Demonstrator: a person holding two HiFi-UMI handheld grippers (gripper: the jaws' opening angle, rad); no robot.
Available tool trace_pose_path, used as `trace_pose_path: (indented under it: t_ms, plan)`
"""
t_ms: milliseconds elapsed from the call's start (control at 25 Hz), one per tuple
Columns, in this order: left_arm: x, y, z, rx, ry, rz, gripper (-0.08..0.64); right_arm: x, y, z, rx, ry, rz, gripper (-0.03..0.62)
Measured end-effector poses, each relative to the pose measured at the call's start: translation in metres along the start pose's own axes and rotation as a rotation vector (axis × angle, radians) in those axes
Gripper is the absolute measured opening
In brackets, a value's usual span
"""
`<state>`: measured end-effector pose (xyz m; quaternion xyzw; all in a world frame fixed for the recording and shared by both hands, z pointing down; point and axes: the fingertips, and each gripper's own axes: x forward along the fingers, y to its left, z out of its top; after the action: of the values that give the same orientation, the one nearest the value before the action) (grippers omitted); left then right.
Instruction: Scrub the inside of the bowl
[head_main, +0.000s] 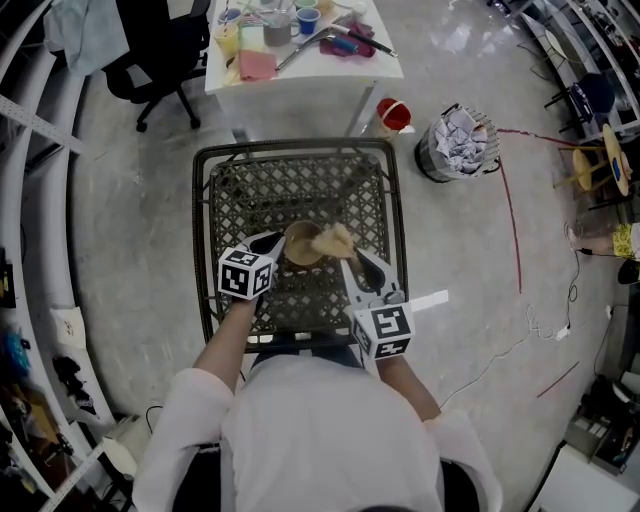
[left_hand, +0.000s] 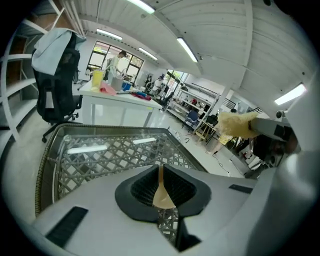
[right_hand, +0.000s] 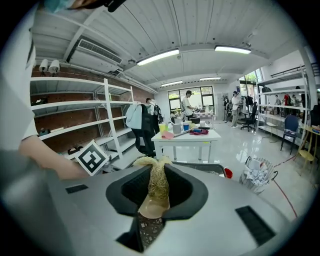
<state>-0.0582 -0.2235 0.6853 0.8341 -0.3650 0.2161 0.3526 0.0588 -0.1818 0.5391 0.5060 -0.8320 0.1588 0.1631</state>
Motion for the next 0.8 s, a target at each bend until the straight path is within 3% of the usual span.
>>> trace_pose_path:
  t_ms: [280, 600, 640, 720, 800]
  plan:
    - [0.028, 0.016, -0.034, -0.079, 0.111, 0.02, 0.044, 0.003, 0.001, -0.008, 0.003, 0.016, 0.01, 0.089]
    - [0.042, 0.032, -0.056, -0.203, 0.165, 0.042, 0.046, 0.002, -0.002, -0.015, 0.012, 0.03, 0.01, 0.089]
    - [0.044, 0.033, -0.058, -0.219, 0.168, 0.043, 0.056, 0.002, -0.002, -0.016, 0.014, 0.032, 0.012, 0.089]
    - [0.047, 0.035, -0.061, -0.255, 0.177, 0.045, 0.148, 0.002, -0.003, -0.018, 0.016, 0.036, 0.014, 0.089]
    - [0.051, 0.036, -0.064, -0.278, 0.186, 0.045, 0.152, 0.002, -0.003, -0.02, 0.017, 0.042, 0.016, 0.089]
